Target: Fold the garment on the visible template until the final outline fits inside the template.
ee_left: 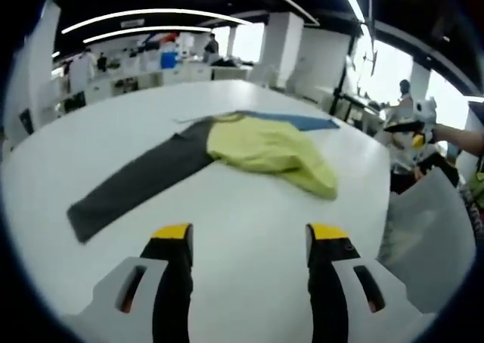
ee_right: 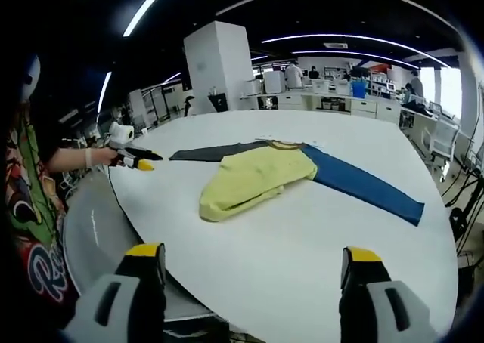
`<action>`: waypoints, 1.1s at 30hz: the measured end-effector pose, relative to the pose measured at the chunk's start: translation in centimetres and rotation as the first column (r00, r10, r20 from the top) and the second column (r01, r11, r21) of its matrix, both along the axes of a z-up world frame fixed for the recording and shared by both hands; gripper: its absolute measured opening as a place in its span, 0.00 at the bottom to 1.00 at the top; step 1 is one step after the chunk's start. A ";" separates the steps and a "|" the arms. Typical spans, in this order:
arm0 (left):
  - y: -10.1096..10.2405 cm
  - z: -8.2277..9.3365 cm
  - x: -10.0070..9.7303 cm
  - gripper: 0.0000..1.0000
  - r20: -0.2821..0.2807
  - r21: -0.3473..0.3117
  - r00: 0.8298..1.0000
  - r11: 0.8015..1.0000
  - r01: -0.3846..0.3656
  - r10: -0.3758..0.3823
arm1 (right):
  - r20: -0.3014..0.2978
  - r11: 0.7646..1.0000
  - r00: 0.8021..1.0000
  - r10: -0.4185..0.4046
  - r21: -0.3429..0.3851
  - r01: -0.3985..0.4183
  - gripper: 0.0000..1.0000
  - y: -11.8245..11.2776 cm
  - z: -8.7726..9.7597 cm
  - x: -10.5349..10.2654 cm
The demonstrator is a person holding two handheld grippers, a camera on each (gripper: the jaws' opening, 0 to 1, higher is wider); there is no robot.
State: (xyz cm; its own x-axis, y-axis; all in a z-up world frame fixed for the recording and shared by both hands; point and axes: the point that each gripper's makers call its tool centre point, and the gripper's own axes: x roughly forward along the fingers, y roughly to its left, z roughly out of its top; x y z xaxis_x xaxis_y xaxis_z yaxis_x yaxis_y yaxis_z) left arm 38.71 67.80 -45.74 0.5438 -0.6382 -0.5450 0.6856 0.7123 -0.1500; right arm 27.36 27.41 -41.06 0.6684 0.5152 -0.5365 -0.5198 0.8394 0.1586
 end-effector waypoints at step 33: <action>-7.0 2.7 -3.1 0.58 0.030 -0.022 0.999 1.000 0.011 -0.010 | 0.022 0.988 0.991 0.131 0.082 -0.132 0.85 1.0 -3.4 8.4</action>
State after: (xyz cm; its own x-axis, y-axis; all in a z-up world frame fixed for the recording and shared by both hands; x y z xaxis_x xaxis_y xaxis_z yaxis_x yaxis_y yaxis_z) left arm 35.58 60.83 -43.04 0.5528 -0.6557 -0.5143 0.6977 0.7017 -0.1446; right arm 35.75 28.42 -44.45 0.6002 0.6417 -0.4775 -0.6282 0.7477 0.2152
